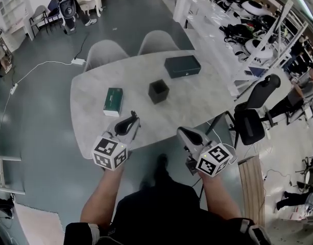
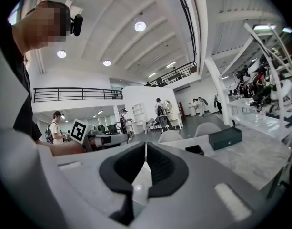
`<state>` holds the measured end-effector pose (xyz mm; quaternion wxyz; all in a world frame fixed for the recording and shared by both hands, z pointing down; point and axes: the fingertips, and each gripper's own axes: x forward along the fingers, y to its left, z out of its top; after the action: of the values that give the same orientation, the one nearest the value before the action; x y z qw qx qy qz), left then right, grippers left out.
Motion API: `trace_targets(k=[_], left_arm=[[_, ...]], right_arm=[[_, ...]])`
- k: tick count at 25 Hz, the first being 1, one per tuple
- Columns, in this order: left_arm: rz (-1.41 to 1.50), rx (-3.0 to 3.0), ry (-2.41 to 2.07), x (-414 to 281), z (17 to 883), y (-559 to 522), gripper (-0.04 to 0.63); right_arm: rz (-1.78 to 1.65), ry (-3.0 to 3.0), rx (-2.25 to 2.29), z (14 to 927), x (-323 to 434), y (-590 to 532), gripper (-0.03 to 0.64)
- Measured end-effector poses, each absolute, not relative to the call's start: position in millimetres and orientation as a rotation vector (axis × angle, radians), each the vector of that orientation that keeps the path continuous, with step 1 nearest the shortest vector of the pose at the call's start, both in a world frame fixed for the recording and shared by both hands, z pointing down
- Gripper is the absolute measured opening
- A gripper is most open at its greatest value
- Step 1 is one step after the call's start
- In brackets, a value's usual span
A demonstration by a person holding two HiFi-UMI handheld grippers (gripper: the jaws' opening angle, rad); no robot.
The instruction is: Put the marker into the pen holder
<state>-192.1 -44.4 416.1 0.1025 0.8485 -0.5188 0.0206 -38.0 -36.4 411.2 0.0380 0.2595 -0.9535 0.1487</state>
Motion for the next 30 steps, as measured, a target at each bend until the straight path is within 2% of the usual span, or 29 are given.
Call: trace_targets(k=[8, 19, 30], left_arm=[[0.128, 2.483, -1.538, -171.5, 424.3, -145.8, 0.051], [0.176, 2.436, -1.554, -153.7, 446.3, -270.6, 0.051], [0.165, 2.457, -1.575, -170.1, 433.7, -331.7, 0.051]], right_arm=[[0.522, -2.938, 0.772, 428.7, -19.9, -137.6, 0.012], [0.445, -2.906, 0.772, 443.7, 4.2, -280.5, 0.012], [0.417, -2.867, 0.837, 430.2, -8.1, -347.5, 0.012]])
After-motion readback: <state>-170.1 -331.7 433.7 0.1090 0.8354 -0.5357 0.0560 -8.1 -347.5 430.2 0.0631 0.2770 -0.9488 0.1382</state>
